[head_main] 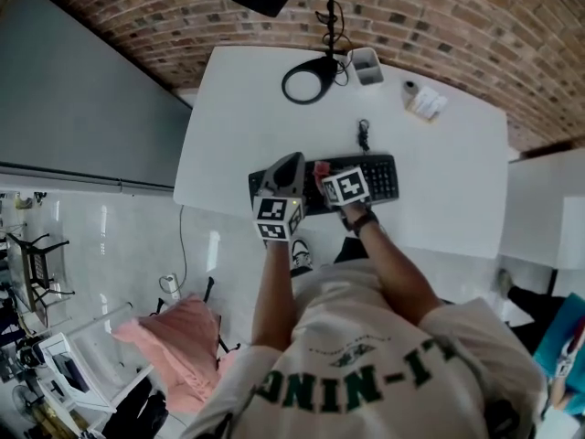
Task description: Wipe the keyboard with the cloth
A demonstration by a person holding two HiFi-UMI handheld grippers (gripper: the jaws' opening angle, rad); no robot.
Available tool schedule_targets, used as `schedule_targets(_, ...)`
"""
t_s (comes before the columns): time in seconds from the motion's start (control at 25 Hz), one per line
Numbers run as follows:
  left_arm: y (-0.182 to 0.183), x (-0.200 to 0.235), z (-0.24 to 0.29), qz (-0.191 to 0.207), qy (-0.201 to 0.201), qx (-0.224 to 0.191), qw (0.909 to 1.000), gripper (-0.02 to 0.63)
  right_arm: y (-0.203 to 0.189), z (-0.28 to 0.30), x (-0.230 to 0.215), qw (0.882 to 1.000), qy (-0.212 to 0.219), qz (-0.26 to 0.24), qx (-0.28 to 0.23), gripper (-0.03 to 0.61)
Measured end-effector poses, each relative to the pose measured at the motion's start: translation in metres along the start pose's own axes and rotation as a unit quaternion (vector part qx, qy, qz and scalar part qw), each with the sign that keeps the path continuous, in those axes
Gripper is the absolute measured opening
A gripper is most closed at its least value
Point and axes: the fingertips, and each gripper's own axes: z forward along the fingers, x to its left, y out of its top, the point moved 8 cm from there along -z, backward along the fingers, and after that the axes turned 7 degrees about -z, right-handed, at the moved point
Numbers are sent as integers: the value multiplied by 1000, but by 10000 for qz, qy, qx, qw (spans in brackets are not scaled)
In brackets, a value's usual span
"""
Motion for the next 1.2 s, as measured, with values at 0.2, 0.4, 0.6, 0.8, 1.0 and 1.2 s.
schedule_targets(0.2, -1, -13, 12, 43, -183, 34, 9998, 0, -6, -9, -13, 9999, -109, 91, -16, 25)
schedule_targets(0.4, -2, -24, 22, 97, -331, 43, 9994, 0, -10, -15, -26, 9994, -314, 144, 9, 25)
schedule_targets(0.6, -1, -32, 31, 135, -469, 95, 9988, 0, -14, -21, -33, 9987, -451, 255, 10, 25)
schedule_targets(0.8, -1, -40, 45, 153, -638, 116, 9978, 0, -25, -32, -55, 9965, -723, 423, 81, 25)
schedule_targets(1.0, -3, -54, 62, 172, -859, 173, 9960, 0, -31, -40, -67, 9955, -787, 536, -16, 26)
schedule_targets(1.2, -3, -64, 73, 222, -1053, 228, 9939, 0, -34, -47, -77, 9946, -891, 537, 9, 26)
